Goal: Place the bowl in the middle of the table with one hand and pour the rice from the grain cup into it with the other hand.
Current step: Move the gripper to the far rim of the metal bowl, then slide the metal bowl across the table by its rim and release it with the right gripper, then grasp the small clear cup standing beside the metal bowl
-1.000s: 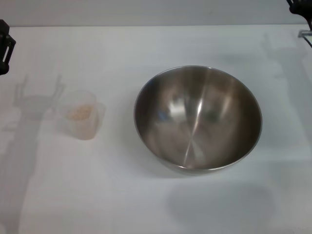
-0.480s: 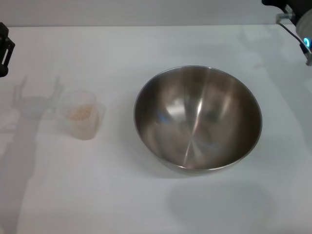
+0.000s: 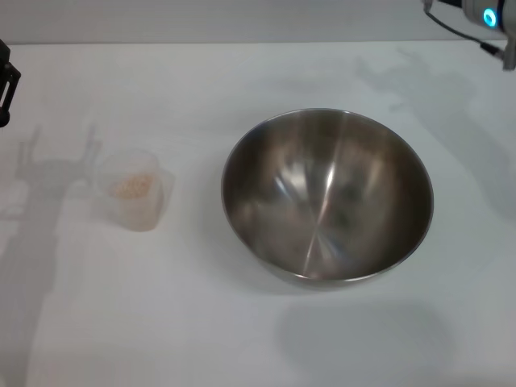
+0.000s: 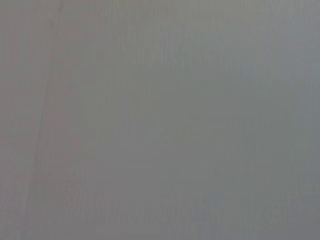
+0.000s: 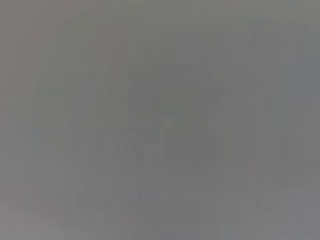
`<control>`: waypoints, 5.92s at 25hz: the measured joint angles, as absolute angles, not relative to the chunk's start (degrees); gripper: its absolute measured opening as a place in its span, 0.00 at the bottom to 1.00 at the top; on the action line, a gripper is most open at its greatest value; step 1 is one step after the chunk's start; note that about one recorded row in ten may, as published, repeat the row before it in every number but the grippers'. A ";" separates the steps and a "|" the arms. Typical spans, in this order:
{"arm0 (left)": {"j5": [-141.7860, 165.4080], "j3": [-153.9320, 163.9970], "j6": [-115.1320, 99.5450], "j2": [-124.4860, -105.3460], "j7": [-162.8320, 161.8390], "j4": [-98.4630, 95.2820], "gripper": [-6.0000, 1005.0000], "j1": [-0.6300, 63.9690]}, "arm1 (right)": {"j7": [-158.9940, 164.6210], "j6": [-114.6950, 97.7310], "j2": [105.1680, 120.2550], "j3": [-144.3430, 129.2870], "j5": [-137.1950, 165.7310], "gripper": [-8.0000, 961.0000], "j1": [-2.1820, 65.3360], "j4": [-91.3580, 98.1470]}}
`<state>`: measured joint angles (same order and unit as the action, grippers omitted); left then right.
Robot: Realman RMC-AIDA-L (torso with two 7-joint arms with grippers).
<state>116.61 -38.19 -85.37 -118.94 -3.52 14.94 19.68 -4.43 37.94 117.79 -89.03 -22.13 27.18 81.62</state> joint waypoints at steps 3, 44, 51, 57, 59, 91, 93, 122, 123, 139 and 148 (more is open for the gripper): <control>116.61 -38.19 -85.37 -118.94 -3.52 14.94 0.86 19.68 | -7.41 48.18 118.47 -85.90 -22.17 0.84 29.37 84.98; 116.45 -38.94 -85.70 -118.74 -3.52 14.85 0.86 19.07 | -25.32 85.01 118.68 -69.34 -26.77 0.82 44.51 63.20; 116.45 -38.94 -86.30 -118.74 -3.52 14.86 0.86 19.17 | -26.96 83.67 118.63 -69.23 -27.06 0.65 45.18 60.12; 116.45 -38.94 -86.57 -118.74 -3.52 14.97 0.86 19.04 | -27.41 83.55 118.68 -69.17 -27.05 0.24 45.04 60.09; 116.45 -38.94 -86.69 -118.74 -3.52 14.97 0.86 19.03 | -27.86 83.44 118.72 -69.40 -27.12 0.19 44.88 60.08; 116.45 -38.94 -87.84 -118.79 -3.52 14.85 0.86 18.90 | -30.29 74.92 118.83 -66.91 -36.24 0.03 45.29 60.27; 116.45 -38.94 -87.84 -118.79 -3.52 14.85 0.86 18.90 | -30.83 74.37 118.83 -66.91 -37.11 0.03 45.70 58.62; 116.46 -38.94 -88.12 -118.65 -3.52 14.85 0.86 18.85 | -30.64 71.43 118.82 -69.18 -37.13 0.08 49.19 50.45; 116.46 -38.94 -88.12 -118.65 -3.52 14.85 0.86 18.85 | -30.59 71.43 118.82 -69.19 -37.13 0.09 49.20 50.64; 116.76 -38.93 -89.69 -118.74 -3.52 14.85 0.86 17.92 | -29.61 59.86 119.16 -77.96 -32.95 0.48 45.06 71.35; 116.70 -38.94 -89.74 -118.73 -3.54 14.85 0.86 17.68 | -29.84 15.83 119.34 -95.69 -32.69 0.51 33.33 75.45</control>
